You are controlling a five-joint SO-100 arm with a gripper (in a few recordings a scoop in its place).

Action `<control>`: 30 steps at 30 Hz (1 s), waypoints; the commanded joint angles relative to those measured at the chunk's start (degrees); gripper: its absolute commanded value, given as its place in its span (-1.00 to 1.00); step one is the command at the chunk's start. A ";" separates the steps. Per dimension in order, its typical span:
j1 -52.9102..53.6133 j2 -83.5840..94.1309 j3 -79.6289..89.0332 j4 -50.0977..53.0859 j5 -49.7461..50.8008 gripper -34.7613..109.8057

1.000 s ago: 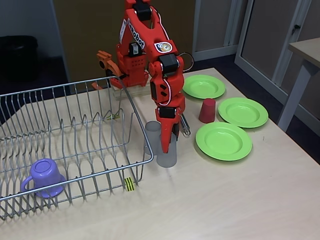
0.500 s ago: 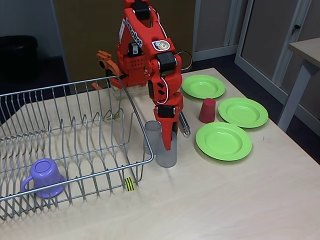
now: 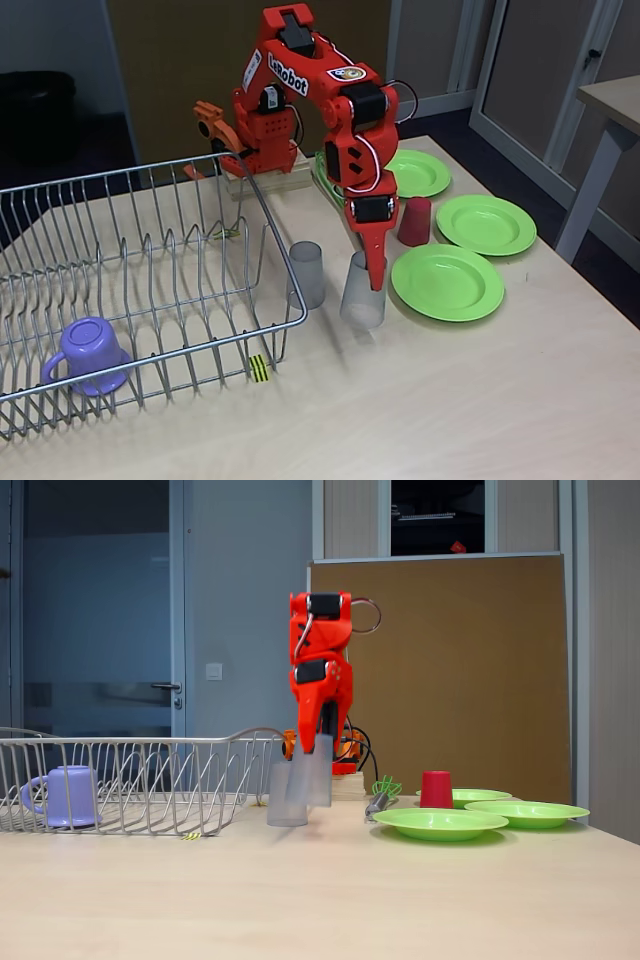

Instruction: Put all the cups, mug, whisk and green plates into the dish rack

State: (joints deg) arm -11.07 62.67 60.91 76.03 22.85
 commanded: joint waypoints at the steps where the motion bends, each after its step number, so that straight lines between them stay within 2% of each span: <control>1: -1.23 0.70 -11.60 5.36 -6.24 -0.45; 7: 4.13 10.11 -13.27 10.20 -19.60 -0.46; 15: 22.94 21.09 -8.26 13.54 -38.58 -0.47; 22: 37.00 11.60 -10.55 14.50 -46.58 -0.47; 30: 41.31 -4.04 -14.59 13.36 -50.63 -0.45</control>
State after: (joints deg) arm 29.00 60.82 50.01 89.74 -26.10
